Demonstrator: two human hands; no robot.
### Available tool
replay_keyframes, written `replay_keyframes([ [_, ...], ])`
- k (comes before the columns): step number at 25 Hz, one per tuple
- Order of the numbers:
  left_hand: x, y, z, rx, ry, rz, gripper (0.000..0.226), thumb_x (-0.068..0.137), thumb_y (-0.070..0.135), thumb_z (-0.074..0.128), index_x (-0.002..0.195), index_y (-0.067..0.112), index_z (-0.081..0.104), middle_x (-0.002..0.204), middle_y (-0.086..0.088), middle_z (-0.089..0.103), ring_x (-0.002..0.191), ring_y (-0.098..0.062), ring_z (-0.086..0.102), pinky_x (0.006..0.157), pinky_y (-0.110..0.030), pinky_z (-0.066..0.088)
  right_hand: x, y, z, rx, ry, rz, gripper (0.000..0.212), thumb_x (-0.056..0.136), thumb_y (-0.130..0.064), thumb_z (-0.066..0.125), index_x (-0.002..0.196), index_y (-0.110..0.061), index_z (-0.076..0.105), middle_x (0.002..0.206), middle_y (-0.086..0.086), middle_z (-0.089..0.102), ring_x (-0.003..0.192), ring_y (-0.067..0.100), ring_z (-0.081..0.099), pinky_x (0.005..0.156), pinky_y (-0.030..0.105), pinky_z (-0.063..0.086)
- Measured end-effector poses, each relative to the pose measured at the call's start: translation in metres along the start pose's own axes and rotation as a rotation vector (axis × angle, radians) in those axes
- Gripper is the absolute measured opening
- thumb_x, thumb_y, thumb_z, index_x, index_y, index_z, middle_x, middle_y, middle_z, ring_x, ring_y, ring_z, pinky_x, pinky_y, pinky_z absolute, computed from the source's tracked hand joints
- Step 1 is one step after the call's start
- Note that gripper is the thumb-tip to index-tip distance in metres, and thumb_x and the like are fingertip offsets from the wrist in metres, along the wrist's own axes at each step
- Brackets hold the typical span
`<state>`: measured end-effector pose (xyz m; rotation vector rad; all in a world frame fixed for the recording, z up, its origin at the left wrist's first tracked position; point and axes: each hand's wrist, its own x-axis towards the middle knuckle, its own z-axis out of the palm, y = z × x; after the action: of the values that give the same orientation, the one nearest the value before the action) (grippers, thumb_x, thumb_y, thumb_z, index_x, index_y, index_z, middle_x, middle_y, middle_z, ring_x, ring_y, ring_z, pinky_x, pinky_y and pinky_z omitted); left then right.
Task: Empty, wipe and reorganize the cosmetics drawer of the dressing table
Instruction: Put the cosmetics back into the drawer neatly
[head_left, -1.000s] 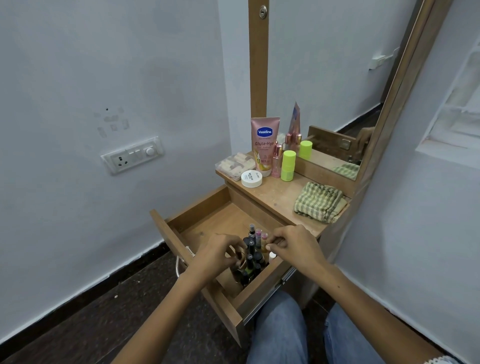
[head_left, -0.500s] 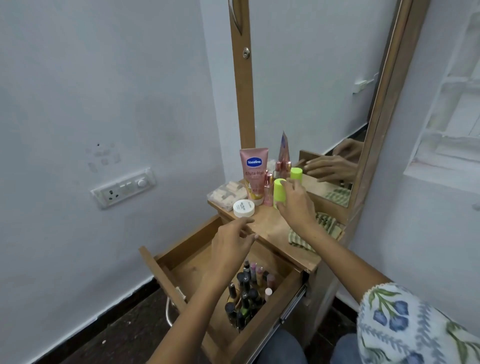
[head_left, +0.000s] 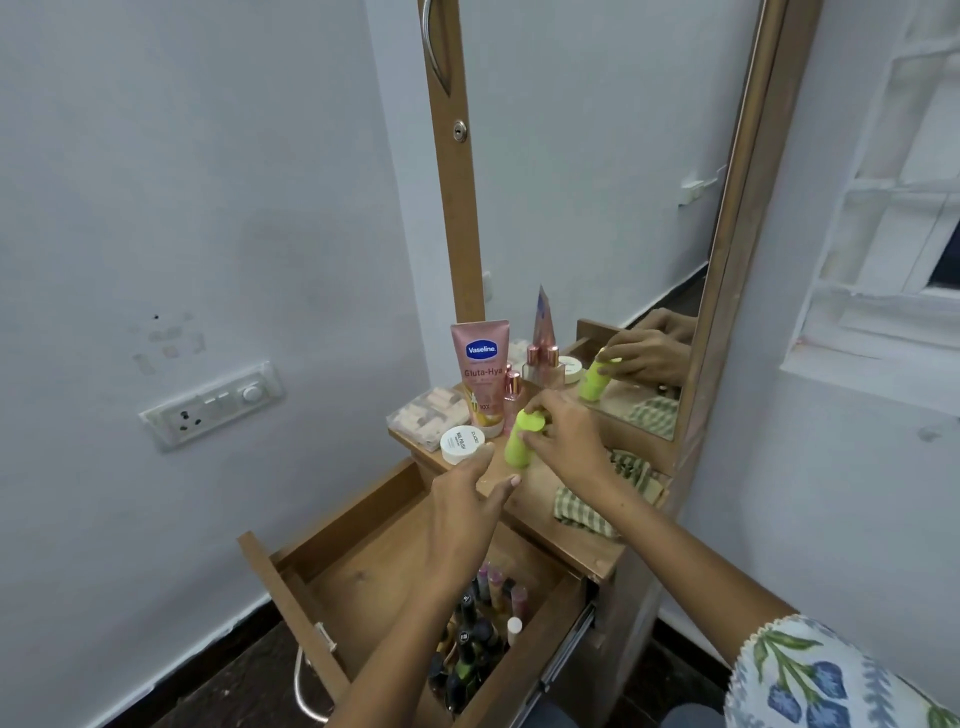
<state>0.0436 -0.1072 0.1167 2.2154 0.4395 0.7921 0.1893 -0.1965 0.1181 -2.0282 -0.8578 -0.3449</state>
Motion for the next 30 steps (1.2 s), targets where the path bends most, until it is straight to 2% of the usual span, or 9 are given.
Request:
replay_keyframes([
  [2, 0.001, 0.005, 0.003, -0.028, 0.032, 0.006, 0.046, 0.078, 0.024, 0.076, 0.122, 0.014, 0.064, 0.113, 0.002, 0.068, 0.09, 0.013, 0.049, 0.068, 0.005, 0.035, -0.013, -0.008, -0.005, 0.2, -0.077, 0.008, 0.023, 0.072, -0.01, 0.076, 0.092, -0.012, 0.064, 0.094, 0.004, 0.064, 0.085, 0.016, 0.064, 0.073, 0.034, 0.057],
  [5, 0.002, 0.006, 0.004, -0.006, 0.103, -0.018, 0.04, 0.077, 0.033, 0.076, 0.114, 0.02, 0.069, 0.099, 0.006, 0.072, 0.078, 0.005, 0.055, 0.057, -0.006, 0.039, -0.027, -0.026, -0.012, 0.303, -0.18, -0.024, 0.023, 0.075, -0.013, 0.077, 0.096, -0.013, 0.067, 0.099, 0.001, 0.065, 0.089, 0.009, 0.064, 0.075, 0.024, 0.057],
  [10, 0.004, 0.001, -0.001, 0.029, 0.192, -0.042, 0.038, 0.073, 0.038, 0.078, 0.104, 0.017, 0.072, 0.087, 0.003, 0.073, 0.069, -0.004, 0.057, 0.059, -0.028, 0.05, -0.016, -0.022, -0.015, 0.462, -0.229, 0.069, 0.02, 0.08, -0.024, 0.075, 0.096, -0.012, 0.07, 0.096, -0.001, 0.07, 0.089, 0.009, 0.066, 0.075, 0.025, 0.056],
  [12, 0.003, -0.001, -0.003, 0.024, 0.188, -0.046, 0.045, 0.07, 0.035, 0.081, 0.108, 0.015, 0.071, 0.092, 0.003, 0.074, 0.073, -0.003, 0.057, 0.062, -0.024, 0.049, -0.001, -0.005, -0.008, 0.383, -0.09, 0.145, 0.022, 0.083, -0.024, 0.073, 0.099, -0.012, 0.067, 0.098, 0.0, 0.068, 0.088, 0.013, 0.067, 0.074, 0.024, 0.052],
  [14, 0.001, -0.005, -0.004, 0.031, 0.172, -0.047, 0.048, 0.069, 0.035, 0.082, 0.111, 0.015, 0.07, 0.095, 0.003, 0.074, 0.074, -0.001, 0.057, 0.062, -0.022, 0.049, 0.013, 0.008, 0.003, 0.146, -0.014, 0.144, 0.037, 0.081, -0.019, 0.074, 0.114, -0.013, 0.059, 0.113, 0.007, 0.061, 0.091, 0.018, 0.065, 0.076, 0.025, 0.052],
  [17, 0.0, -0.009, -0.008, 0.048, 0.159, -0.051, 0.048, 0.069, 0.036, 0.082, 0.111, 0.016, 0.071, 0.095, 0.003, 0.074, 0.071, 0.001, 0.055, 0.062, -0.029, 0.053, 0.026, 0.01, 0.021, -0.148, -0.093, 0.067, 0.065, 0.077, -0.015, 0.076, 0.134, -0.016, 0.043, 0.132, 0.012, 0.049, 0.108, 0.025, 0.059, 0.087, 0.035, 0.052],
  [19, -0.001, -0.011, -0.011, 0.039, 0.157, -0.05, 0.048, 0.069, 0.036, 0.081, 0.112, 0.016, 0.07, 0.096, 0.003, 0.074, 0.071, 0.002, 0.054, 0.064, -0.033, 0.054, 0.034, 0.009, 0.029, -0.228, -0.15, 0.036, 0.073, 0.076, -0.013, 0.077, 0.138, -0.016, 0.038, 0.137, 0.012, 0.044, 0.115, 0.029, 0.057, 0.091, 0.039, 0.05],
  [26, -0.01, -0.023, -0.023, 0.049, 0.128, -0.031, 0.056, 0.068, 0.038, 0.081, 0.118, 0.018, 0.066, 0.108, 0.002, 0.072, 0.09, -0.004, 0.06, 0.067, -0.018, 0.045, 0.04, 0.015, 0.037, -0.253, -0.028, 0.067, 0.039, 0.087, -0.006, 0.063, 0.116, -0.011, 0.037, 0.111, 0.018, 0.053, 0.091, 0.039, 0.065, 0.07, 0.043, 0.052],
  [30, -0.019, -0.038, -0.032, 0.026, 0.075, -0.069, 0.054, 0.068, 0.041, 0.08, 0.116, 0.02, 0.067, 0.111, 0.004, 0.07, 0.103, -0.013, 0.063, 0.084, -0.036, 0.054, 0.023, 0.012, 0.025, -0.162, -0.047, 0.033, 0.042, 0.083, -0.005, 0.067, 0.112, -0.013, 0.037, 0.1, 0.014, 0.056, 0.082, 0.031, 0.064, 0.067, 0.043, 0.053],
])
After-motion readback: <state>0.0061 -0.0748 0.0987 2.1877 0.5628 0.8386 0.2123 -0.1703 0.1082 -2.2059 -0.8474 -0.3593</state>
